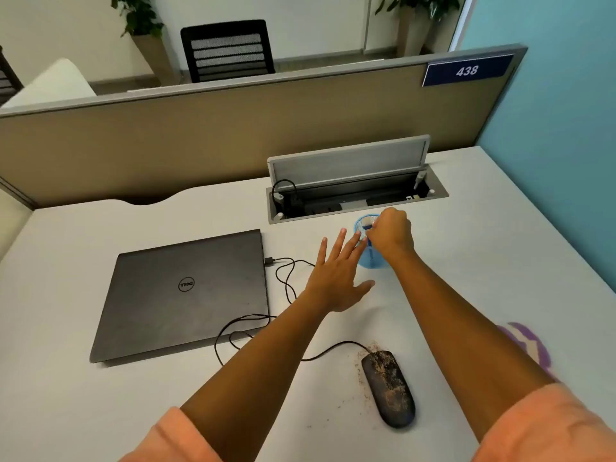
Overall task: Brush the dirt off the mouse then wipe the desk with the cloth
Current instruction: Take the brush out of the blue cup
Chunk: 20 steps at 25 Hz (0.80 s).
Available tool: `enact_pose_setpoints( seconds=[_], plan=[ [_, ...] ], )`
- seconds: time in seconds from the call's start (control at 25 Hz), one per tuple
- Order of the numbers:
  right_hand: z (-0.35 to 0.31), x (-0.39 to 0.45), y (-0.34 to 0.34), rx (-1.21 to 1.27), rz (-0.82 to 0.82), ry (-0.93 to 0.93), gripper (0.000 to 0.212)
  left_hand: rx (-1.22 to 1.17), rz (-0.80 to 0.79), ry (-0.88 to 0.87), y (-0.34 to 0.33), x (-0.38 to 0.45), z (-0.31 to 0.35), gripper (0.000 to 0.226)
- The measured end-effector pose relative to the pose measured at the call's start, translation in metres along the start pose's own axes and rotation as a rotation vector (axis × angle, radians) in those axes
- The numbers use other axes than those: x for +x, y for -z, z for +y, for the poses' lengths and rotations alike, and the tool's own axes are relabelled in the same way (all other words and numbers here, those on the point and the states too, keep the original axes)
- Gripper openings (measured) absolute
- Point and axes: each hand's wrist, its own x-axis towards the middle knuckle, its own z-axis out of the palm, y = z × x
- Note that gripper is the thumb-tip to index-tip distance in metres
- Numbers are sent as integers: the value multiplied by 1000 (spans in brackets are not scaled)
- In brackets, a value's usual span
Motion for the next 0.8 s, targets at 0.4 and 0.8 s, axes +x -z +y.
enact_pose_setpoints(
  seconds=[0.4, 0.8],
  plan=[
    [-5, 10, -10, -19, -15, -96, 57, 72, -9, -18, -5, 2, -9, 80],
    [6, -7, 30, 136, 168, 5, 40, 63, 56, -14, 0, -3, -10, 86]
  ],
)
